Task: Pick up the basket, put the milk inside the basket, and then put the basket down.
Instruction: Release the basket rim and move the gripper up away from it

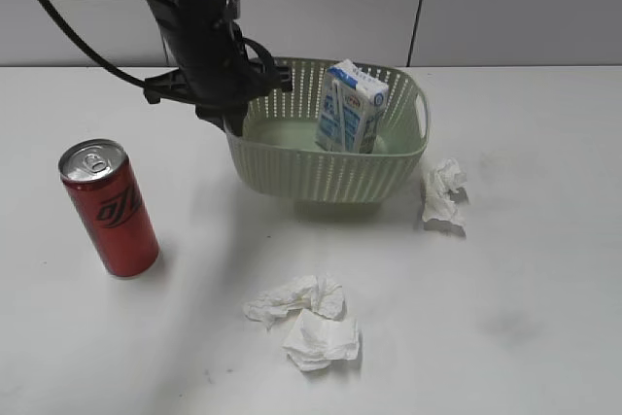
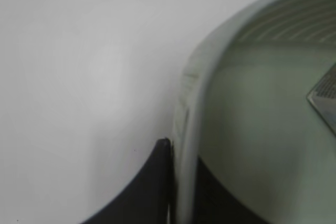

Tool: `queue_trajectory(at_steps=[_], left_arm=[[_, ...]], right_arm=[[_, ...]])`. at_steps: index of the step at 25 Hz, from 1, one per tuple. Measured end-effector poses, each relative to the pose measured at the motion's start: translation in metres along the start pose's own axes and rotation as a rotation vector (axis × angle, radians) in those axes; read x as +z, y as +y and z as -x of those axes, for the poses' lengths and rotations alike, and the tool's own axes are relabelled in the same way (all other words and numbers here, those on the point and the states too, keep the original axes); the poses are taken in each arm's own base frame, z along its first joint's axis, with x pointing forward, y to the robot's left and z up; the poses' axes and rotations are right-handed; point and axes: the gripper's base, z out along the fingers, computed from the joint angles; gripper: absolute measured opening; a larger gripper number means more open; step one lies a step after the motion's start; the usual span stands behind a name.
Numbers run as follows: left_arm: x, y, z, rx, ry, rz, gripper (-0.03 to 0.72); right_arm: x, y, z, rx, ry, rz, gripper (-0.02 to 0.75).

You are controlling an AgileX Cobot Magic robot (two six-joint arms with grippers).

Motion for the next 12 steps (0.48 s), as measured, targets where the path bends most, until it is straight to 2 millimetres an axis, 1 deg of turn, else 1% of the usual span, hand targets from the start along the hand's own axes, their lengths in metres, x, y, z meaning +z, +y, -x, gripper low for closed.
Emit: queue_trajectory(at_steps=[2, 5, 8, 12], left_arm=[[0.013, 0.001, -0.001, 0.011, 0.016, 0.01, 0.01], [0.025, 0.002, -0.002, 0.014, 0.027, 0.017, 0.008], [0.032, 0.001, -0.002, 0.014, 0.023, 0.015, 0.007], [0.039, 0.001, -0.002, 0.014, 0.026, 0.016, 0.015]], right_arm=[[-0.003, 0.0, -0.004, -0.003, -0.017, -0.002, 0.585], [-0.011, 0.0, -0.009, -0.006, -0.064, -0.004, 0.585], [-0.017, 0.001, -0.013, -0.008, -0.106, -0.004, 0.585], [-0.019, 0.001, -0.019, -0.01, -0.112, -0.004, 0.585]])
